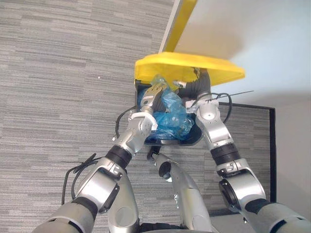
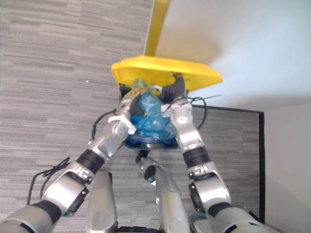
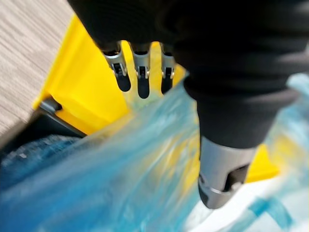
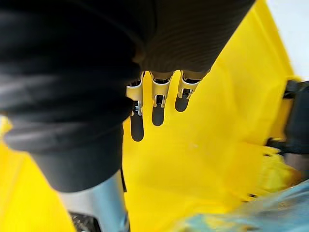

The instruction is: Gather rubbish on tea table into small bin, then transfer packed bag to large trash can.

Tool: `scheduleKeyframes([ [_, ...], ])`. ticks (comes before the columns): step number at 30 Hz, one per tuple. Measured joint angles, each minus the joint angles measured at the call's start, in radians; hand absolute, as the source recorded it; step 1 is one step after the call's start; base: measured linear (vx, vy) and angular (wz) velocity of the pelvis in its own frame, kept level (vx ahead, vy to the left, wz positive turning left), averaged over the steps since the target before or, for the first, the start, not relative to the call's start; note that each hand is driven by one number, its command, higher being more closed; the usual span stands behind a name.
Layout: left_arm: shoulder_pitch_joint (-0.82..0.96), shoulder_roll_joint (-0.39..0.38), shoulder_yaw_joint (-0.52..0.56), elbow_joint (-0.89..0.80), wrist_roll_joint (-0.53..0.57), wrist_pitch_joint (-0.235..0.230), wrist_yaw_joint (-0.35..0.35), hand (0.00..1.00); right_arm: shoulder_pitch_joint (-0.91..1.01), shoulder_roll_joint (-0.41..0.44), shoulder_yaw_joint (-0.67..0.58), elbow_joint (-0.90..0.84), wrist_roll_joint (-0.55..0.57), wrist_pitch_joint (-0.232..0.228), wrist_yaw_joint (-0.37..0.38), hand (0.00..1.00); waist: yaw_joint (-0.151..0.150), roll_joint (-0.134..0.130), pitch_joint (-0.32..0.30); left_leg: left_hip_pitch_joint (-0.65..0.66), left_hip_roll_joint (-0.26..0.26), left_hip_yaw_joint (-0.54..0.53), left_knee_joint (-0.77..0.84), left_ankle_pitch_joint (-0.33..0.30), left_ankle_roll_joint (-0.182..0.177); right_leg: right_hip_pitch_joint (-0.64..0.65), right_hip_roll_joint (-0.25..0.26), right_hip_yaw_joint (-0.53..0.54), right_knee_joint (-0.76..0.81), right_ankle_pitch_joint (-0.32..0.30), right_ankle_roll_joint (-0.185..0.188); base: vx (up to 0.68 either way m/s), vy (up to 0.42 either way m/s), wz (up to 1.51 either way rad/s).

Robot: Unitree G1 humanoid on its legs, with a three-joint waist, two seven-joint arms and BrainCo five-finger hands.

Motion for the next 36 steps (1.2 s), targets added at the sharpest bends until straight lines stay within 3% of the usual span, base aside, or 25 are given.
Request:
scheduleKeyframes([
  [4, 0.213, 0.042, 0.152, -0.101, -0.106, -0.030, 0.002, 0.00, 0.061, -0.002, -0.001, 0.097, -0.033, 0.016, 0.018, 0.00, 0.005, -0.007, -0.008, 0.051, -0.021, 0.009, -0.036, 0.013, 0.013, 0.033, -0.014, 0.014, 0.002, -0.007, 0.009, -0.04, 0.017, 0.06],
  [10, 0.465, 0.039, 0.350, -0.088, -0.265, -0.042, 0.003, 0.00, 0.160, -0.012, -0.022, 0.138, -0.070, 0.041, 0.048, 0.00, 0.023, -0.002, -0.034, 0.119, -0.033, 0.009, -0.068, 0.019, 0.024, 0.090, -0.023, 0.017, -0.004, -0.022, 0.022, -0.04, 0.023, 0.06],
  [11, 0.530, 0.031, 0.408, -0.009, -0.313, -0.044, 0.002, 0.00, 0.186, -0.010, -0.022, 0.152, -0.071, 0.042, 0.053, 0.00, 0.030, 0.000, -0.064, 0.124, -0.034, 0.011, -0.071, 0.019, 0.024, 0.092, -0.023, 0.019, -0.003, -0.023, 0.021, 0.00, 0.000, 0.00],
  [19, 0.665, -0.062, 0.575, 0.340, -0.376, -0.026, 0.000, 0.00, 0.298, 0.061, -0.029, 0.165, -0.111, 0.042, 0.077, 0.00, 0.041, 0.012, -0.095, 0.224, -0.053, 0.058, -0.047, 0.007, 0.038, 0.152, -0.034, 0.064, 0.026, -0.029, 0.020, -0.06, 0.046, -0.14],
  [20, 0.665, -0.072, 0.576, 0.356, -0.380, -0.026, 0.000, 0.00, 0.314, 0.067, -0.028, 0.164, -0.111, 0.041, 0.078, 0.00, 0.037, 0.011, -0.096, 0.224, -0.061, 0.060, -0.032, 0.004, 0.039, 0.152, -0.041, 0.070, 0.033, -0.025, 0.026, -0.17, 0.089, -0.17],
  [22, 0.674, -0.086, 0.584, 0.378, -0.389, -0.027, -0.003, 0.00, 0.389, 0.087, -0.019, 0.154, -0.111, 0.042, 0.082, 0.00, 0.032, 0.012, -0.112, 0.219, -0.056, 0.087, -0.050, 0.026, 0.051, 0.145, -0.052, 0.074, 0.020, -0.005, 0.072, -0.22, 0.080, -0.32],
  [23, 0.680, -0.086, 0.587, 0.378, -0.390, -0.027, -0.004, 0.00, 0.415, 0.102, -0.018, 0.147, -0.111, 0.041, 0.084, 0.00, 0.029, 0.009, -0.118, 0.223, -0.052, 0.117, -0.069, 0.053, 0.040, 0.111, -0.079, 0.080, 0.138, -0.041, 0.037, -0.24, 0.005, -0.29],
  [24, 0.690, -0.087, 0.602, 0.379, -0.392, -0.026, -0.004, 0.00, 0.460, 0.119, -0.019, 0.144, -0.112, 0.038, 0.087, 0.00, 0.008, 0.000, -0.128, 0.231, -0.063, 0.126, -0.089, 0.079, 0.033, 0.073, -0.130, 0.106, 0.376, -0.093, -0.020, -0.21, -0.055, -0.07],
  [25, 0.696, -0.091, 0.608, 0.387, -0.393, -0.026, -0.005, 0.00, 0.531, 0.135, -0.021, 0.147, -0.118, 0.033, 0.091, 0.00, -0.005, -0.002, -0.147, 0.249, -0.066, 0.128, -0.118, 0.094, 0.036, 0.079, -0.172, 0.155, 0.603, -0.166, -0.013, -0.18, -0.055, 0.04],
  [27, 0.723, -0.091, 0.609, 0.394, -0.390, -0.025, -0.009, 0.00, 0.642, 0.161, -0.027, 0.183, -0.154, 0.020, 0.097, 0.00, -0.006, -0.010, -0.198, 0.256, -0.065, 0.127, -0.155, 0.113, 0.022, 0.144, -0.197, 0.252, 0.718, -0.210, 0.024, -0.06, -0.161, -0.02],
  [28, 0.725, -0.097, 0.622, 0.395, -0.390, -0.025, -0.015, 0.00, 0.695, 0.183, -0.064, 0.233, -0.173, 0.015, 0.099, 0.00, -0.005, -0.023, -0.219, 0.245, -0.068, 0.124, -0.156, 0.115, 0.019, 0.218, -0.182, 0.283, 0.638, -0.281, 0.103, -0.04, -0.212, -0.06],
  [29, 0.722, -0.106, 0.628, 0.399, -0.388, -0.019, -0.018, 0.00, 0.710, 0.186, -0.093, 0.268, -0.182, 0.019, 0.099, 0.00, -0.008, -0.006, -0.228, 0.236, -0.057, 0.111, -0.165, 0.117, 0.019, 0.247, -0.152, 0.275, 0.565, -0.310, 0.119, -0.04, -0.167, -0.20],
  [30, 0.722, -0.122, 0.637, 0.402, -0.388, -0.018, -0.017, 0.00, 0.747, 0.186, -0.134, 0.314, -0.188, 0.027, 0.099, 0.00, -0.004, 0.009, -0.256, 0.225, -0.052, 0.103, -0.211, 0.142, 0.041, 0.285, -0.109, 0.273, 0.416, -0.342, 0.103, -0.03, -0.098, -0.38],
  [31, 0.722, -0.129, 0.654, 0.404, -0.390, -0.018, -0.018, 0.00, 0.764, 0.190, -0.161, 0.341, -0.188, 0.029, 0.098, 0.00, 0.000, 0.005, -0.271, 0.226, -0.066, 0.106, -0.256, 0.165, 0.069, 0.309, -0.098, 0.268, 0.307, -0.357, 0.072, -0.04, -0.105, -0.68],
  [32, 0.712, -0.139, 0.668, 0.420, -0.406, -0.017, -0.017, 0.00, 0.769, 0.179, -0.241, 0.388, -0.174, 0.032, 0.087, 0.00, -0.010, 0.023, -0.283, 0.237, -0.066, 0.128, -0.340, 0.222, 0.086, 0.321, -0.081, 0.263, 0.189, -0.317, 0.002, -0.04, -0.060, -0.54],
  [36, 0.707, -0.185, 0.654, 0.440, -0.469, -0.023, -0.017, 0.00, 0.780, 0.166, -0.297, 0.452, -0.147, 0.038, 0.069, 0.00, -0.025, 0.028, -0.337, 0.294, -0.074, 0.141, -0.470, 0.299, 0.087, 0.366, -0.075, 0.256, 0.078, -0.255, 0.011, -0.04, 0.006, -0.01],
])
